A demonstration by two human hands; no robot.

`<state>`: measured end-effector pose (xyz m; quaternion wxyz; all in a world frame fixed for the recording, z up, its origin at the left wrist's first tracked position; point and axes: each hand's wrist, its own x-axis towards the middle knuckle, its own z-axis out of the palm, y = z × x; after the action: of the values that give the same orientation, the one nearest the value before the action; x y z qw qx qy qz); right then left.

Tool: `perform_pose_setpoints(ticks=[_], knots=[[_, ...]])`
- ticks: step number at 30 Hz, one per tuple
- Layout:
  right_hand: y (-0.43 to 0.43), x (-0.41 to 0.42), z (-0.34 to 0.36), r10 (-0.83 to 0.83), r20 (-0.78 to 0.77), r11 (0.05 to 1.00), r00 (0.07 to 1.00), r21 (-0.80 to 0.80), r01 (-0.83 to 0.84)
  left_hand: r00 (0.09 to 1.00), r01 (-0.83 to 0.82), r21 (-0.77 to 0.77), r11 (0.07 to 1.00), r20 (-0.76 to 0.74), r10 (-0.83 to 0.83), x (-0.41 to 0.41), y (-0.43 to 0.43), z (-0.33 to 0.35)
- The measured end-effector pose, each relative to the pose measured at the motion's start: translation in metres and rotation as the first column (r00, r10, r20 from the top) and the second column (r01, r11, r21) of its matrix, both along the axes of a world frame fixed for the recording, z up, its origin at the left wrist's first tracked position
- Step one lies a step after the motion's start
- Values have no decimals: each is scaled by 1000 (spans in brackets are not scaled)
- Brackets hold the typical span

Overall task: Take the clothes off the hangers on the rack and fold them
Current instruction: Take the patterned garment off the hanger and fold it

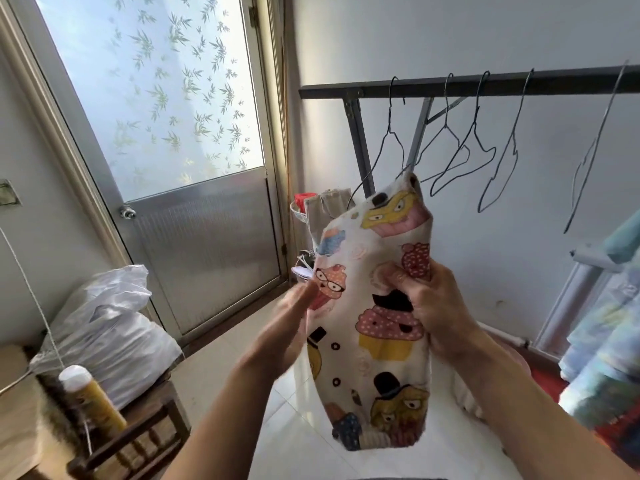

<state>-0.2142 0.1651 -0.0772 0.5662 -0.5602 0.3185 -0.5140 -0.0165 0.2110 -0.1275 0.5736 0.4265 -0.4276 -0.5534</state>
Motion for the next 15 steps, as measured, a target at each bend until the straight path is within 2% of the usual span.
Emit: perform_pose_setpoints(ticks=[3, 8, 11, 15], knots=[[-3, -1, 3, 31, 104, 992, 994, 120, -43, 985, 160, 16, 987, -73, -159, -8, 9, -16], [-8, -8, 6, 35, 158, 963, 987, 259, -76, 976, 208, -2, 978, -71, -208, -9, 12, -18], [-8, -11, 5, 75, 169, 940, 983, 318, -126, 988, 142, -14, 990, -61, -143, -12, 12, -13], [-8, -11, 2, 129, 187, 924, 974, 333, -186, 997, -53, -43, 998, -62, 51, -20, 12, -3]])
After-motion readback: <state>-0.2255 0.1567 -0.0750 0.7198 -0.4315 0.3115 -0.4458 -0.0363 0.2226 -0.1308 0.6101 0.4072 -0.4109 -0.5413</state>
